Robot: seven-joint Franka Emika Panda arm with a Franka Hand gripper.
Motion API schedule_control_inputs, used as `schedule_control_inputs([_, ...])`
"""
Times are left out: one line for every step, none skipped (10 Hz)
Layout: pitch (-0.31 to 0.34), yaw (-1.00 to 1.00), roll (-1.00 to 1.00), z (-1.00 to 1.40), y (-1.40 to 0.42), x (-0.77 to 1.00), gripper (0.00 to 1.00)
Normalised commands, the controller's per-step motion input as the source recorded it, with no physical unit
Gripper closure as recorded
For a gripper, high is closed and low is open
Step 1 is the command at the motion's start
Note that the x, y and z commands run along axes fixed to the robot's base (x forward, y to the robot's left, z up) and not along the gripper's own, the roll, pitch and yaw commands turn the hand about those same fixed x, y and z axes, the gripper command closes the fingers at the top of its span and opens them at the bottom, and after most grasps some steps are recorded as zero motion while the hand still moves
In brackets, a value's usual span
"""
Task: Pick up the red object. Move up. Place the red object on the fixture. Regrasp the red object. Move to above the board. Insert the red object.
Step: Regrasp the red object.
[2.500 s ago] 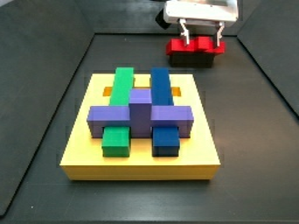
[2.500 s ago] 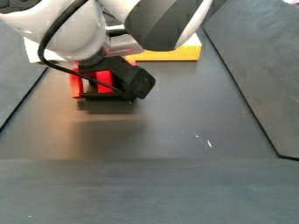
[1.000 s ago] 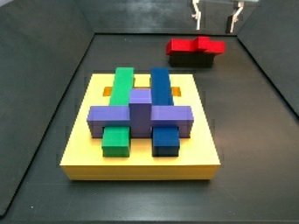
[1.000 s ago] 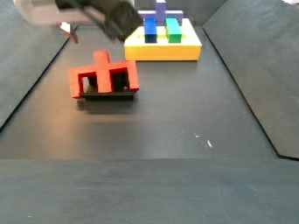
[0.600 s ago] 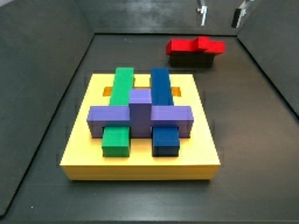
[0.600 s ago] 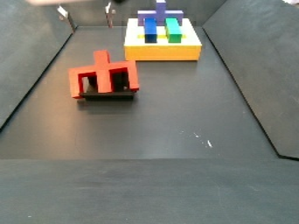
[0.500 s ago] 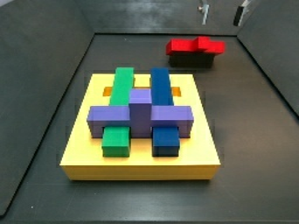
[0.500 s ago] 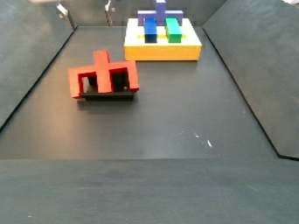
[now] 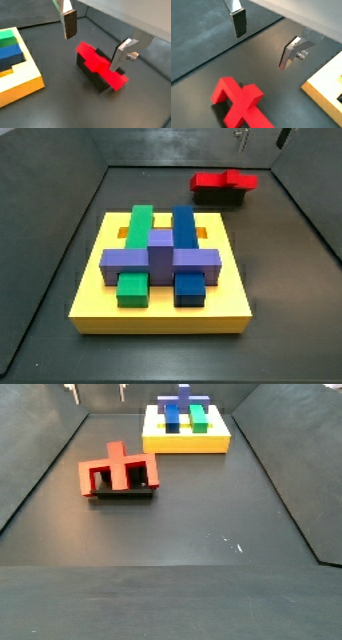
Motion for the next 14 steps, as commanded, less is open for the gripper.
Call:
schedule_control_inputs([0.057,0.19,1.00,0.01,-0.17,0.07,0.00])
schedule_control_inputs([0.000,0.11,1.00,0.00,-0.01,0.03,0.00])
schedule_control_inputs([0.000,0.06,0.83,-0.11,0.06,0.00,0.00])
schedule_control_inputs([0.089,0.00,0.93,-0.12,0.19,0.03,0.00])
schedule_control_inputs([0.149,-0.18,0.81,-0.09,0.36,0.00,0.00])
schedule_control_inputs([0.171,-0.21,0.67,-0.13,0.44,-0.07,0.00])
schedule_control_inputs([0.143,-0.26,0.58,-0.14,0.37,-0.10,0.00])
schedule_control_inputs([0.054,-0.27,0.47,-0.11,0.17,-0.11,0.00])
schedule_control_inputs([0.000,0.00,0.04,0.00,0.00,0.00,0.00])
schedule_control_inputs([0.057,0.01,-0.01,0.00,0.02,0.06,0.00])
schedule_control_inputs([-0.031,-0.13,0.00,-0.33,0.15,-0.15,0.00])
schedule_control_inputs([0.000,-0.25,0.72,-0.26,0.00,-0.15,0.00])
schedule_control_inputs([0.006,-0.34,0.99,-0.21,0.00,-0.05,0.00])
schedule_control_inputs([0.063,-0.33,0.76,-0.32,0.00,0.00,0.00])
